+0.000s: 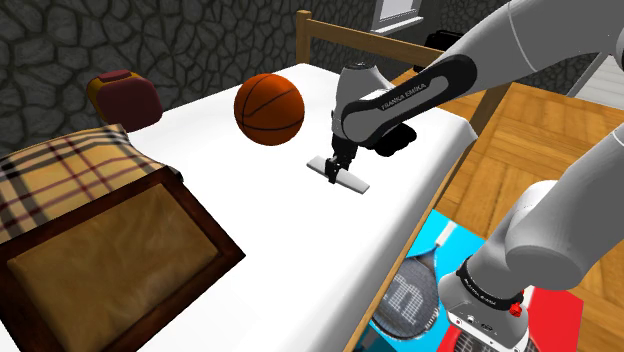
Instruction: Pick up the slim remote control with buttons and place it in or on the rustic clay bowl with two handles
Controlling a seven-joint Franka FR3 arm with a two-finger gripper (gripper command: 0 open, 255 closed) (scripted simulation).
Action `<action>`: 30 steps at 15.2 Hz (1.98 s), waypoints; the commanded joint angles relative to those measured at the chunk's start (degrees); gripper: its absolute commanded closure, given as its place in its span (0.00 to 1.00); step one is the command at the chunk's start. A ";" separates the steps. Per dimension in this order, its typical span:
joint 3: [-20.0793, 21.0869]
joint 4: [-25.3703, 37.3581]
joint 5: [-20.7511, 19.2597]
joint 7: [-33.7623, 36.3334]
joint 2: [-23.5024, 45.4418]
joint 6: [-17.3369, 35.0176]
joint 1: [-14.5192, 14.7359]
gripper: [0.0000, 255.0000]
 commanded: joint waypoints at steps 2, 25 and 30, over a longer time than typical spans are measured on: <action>0.00 0.00 0.00 0.00 0.00 0.00 0.00 1.00; -0.01 8.79 -0.14 0.19 -9.25 -18.03 -0.04 1.00; -0.02 11.59 -0.16 0.22 -10.43 -22.01 -0.04 1.00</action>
